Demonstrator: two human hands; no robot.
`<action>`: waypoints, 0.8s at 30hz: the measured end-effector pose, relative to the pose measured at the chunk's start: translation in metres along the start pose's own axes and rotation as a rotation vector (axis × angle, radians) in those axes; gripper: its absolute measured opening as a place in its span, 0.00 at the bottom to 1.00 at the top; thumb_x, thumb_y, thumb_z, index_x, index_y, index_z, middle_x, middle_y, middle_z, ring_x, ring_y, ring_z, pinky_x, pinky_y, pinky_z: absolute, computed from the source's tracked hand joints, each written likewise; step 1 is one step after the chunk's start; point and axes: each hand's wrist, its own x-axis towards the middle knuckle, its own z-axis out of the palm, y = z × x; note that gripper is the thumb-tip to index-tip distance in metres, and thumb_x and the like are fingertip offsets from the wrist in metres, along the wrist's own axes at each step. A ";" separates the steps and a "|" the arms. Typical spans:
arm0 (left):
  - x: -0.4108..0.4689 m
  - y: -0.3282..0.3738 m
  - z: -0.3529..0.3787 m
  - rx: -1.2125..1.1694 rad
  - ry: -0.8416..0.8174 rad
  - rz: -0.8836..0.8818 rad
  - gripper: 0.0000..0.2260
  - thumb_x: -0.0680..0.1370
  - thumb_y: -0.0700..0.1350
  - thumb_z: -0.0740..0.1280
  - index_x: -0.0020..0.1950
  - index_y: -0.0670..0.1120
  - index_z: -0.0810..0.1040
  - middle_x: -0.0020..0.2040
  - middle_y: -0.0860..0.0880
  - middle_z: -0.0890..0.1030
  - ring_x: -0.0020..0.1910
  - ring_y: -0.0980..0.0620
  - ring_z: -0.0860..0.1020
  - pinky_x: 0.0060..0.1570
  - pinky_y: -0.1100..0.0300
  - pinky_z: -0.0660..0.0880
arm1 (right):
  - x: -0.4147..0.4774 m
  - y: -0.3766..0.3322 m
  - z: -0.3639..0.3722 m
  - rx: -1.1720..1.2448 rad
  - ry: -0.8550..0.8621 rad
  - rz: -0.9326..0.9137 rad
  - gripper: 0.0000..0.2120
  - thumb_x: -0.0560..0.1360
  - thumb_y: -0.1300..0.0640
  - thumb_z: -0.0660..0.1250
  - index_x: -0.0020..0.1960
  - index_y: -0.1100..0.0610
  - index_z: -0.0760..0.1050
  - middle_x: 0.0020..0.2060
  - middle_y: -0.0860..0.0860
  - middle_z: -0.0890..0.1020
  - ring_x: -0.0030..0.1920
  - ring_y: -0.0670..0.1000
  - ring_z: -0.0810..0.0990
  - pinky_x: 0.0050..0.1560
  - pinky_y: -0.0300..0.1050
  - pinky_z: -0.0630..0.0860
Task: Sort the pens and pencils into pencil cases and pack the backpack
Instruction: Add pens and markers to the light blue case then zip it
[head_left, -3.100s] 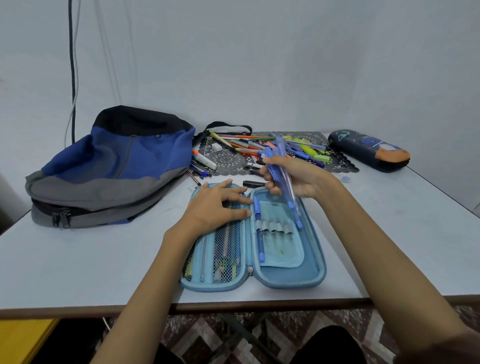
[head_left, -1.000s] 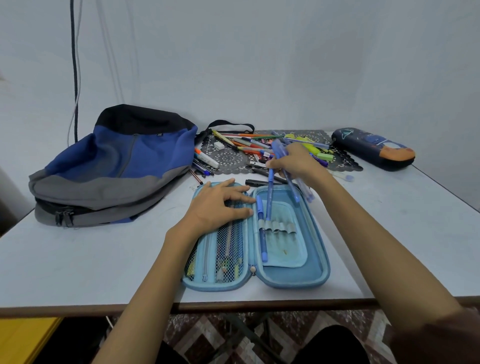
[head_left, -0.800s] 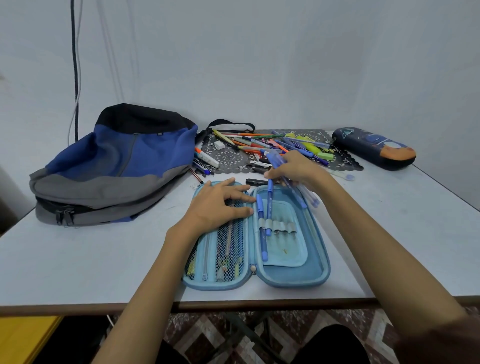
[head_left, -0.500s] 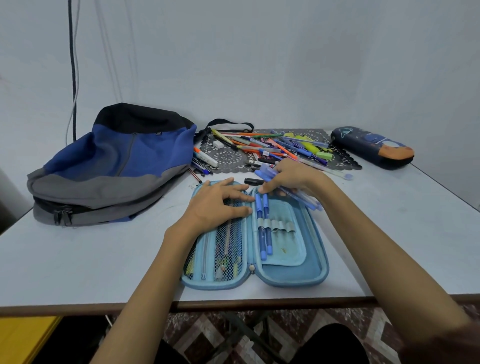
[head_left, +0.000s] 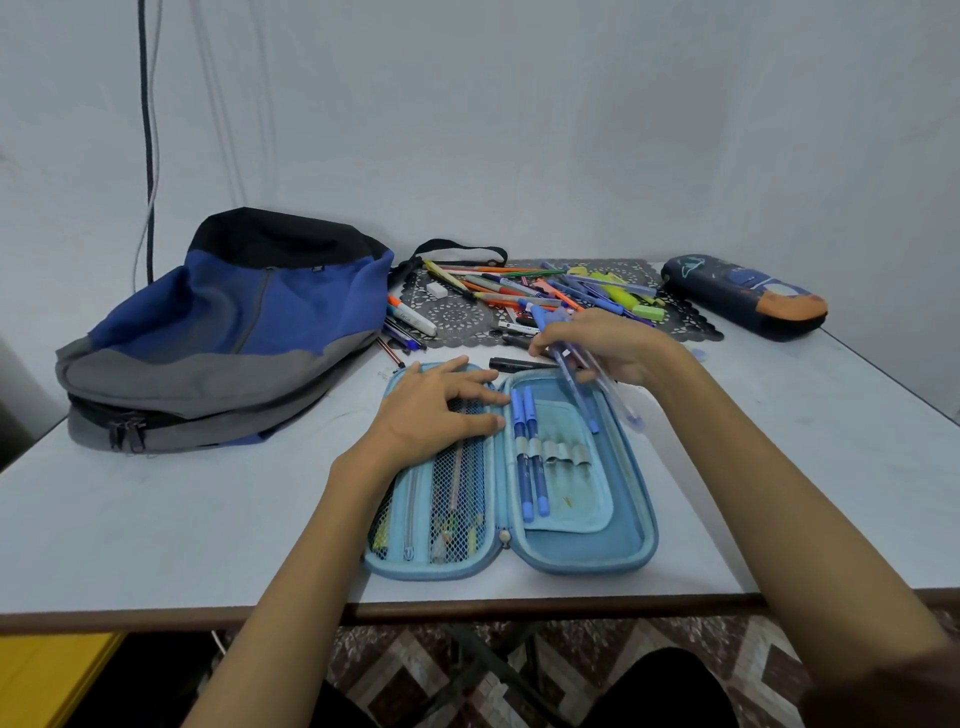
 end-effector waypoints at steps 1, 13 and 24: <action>0.000 0.000 0.000 0.002 -0.001 0.000 0.13 0.74 0.54 0.72 0.58 0.62 0.80 0.70 0.60 0.71 0.75 0.59 0.59 0.75 0.47 0.45 | 0.000 0.001 -0.002 0.027 -0.001 -0.002 0.06 0.76 0.59 0.69 0.43 0.62 0.79 0.33 0.51 0.75 0.27 0.46 0.66 0.23 0.37 0.61; 0.000 0.001 0.000 0.001 -0.004 -0.003 0.13 0.74 0.54 0.72 0.58 0.62 0.80 0.70 0.61 0.71 0.75 0.60 0.59 0.75 0.48 0.44 | 0.004 0.005 0.005 -0.125 0.201 -0.125 0.15 0.73 0.59 0.73 0.44 0.53 0.65 0.30 0.53 0.73 0.25 0.48 0.66 0.22 0.36 0.60; -0.001 0.002 -0.001 -0.002 -0.006 -0.005 0.13 0.74 0.53 0.72 0.58 0.60 0.81 0.71 0.60 0.71 0.75 0.59 0.59 0.75 0.47 0.45 | 0.003 0.009 0.016 -0.327 0.247 -0.201 0.19 0.72 0.59 0.74 0.54 0.57 0.65 0.34 0.52 0.74 0.28 0.48 0.69 0.27 0.39 0.66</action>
